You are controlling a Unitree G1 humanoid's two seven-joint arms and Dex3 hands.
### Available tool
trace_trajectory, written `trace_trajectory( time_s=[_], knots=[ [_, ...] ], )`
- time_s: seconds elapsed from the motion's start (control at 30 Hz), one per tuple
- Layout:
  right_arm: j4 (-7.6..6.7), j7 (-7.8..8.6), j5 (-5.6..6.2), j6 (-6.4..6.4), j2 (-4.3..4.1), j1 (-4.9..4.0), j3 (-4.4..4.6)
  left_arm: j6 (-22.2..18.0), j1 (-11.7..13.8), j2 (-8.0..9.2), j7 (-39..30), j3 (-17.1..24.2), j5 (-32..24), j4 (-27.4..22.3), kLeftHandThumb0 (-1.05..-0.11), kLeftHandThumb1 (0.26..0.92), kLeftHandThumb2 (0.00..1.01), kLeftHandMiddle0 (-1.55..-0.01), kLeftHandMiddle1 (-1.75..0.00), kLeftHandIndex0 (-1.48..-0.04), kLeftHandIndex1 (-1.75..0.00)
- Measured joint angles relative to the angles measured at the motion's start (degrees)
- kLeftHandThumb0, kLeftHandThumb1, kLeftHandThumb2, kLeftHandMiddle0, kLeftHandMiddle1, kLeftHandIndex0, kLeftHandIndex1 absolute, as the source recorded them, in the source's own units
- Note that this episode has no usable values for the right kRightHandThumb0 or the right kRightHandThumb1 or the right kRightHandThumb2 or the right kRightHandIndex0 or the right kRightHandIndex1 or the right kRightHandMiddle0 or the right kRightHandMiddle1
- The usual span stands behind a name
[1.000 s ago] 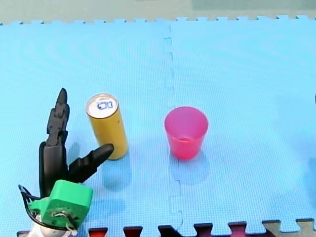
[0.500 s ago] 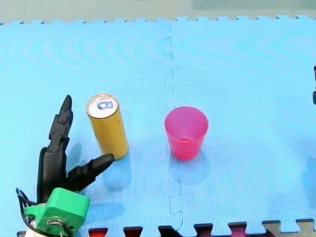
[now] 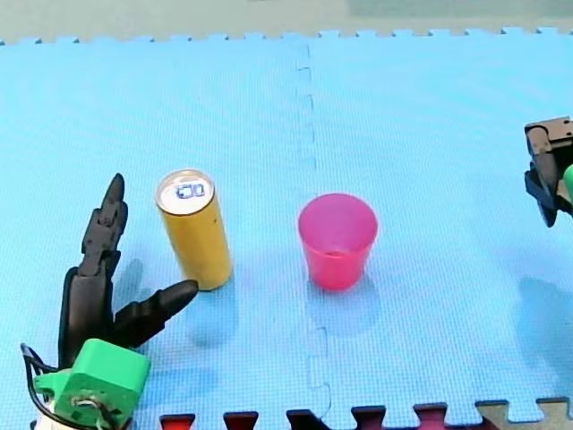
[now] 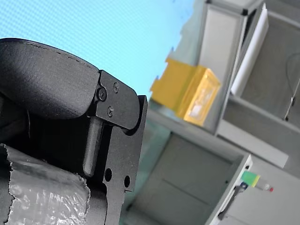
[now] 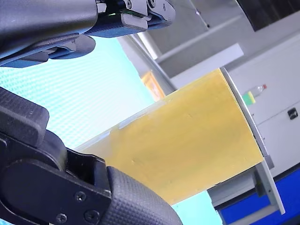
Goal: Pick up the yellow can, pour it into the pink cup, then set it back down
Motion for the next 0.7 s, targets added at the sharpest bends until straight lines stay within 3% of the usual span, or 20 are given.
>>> trace_trajectory(
  time_s=[0.47, 0.7],
  knots=[
    [0.98, 0.38, -0.26, 0.15, 2.34, -1.42, 0.16, 0.09, -0.46, 0.12, -1.18, 0.80, -0.45, 0.02, -1.048, 0.866, 0.01, -0.25, -0.01, -0.16, -0.01],
    [1.37, 3.75, 0.73, 0.07, 3.28, -1.64, -0.64, -0.10, -0.46, 0.30, -2.55, 1.42, -1.21, -0.02, -1.048, 0.874, 0.01, -0.25, -0.01, -0.16, -0.01]
  ],
)
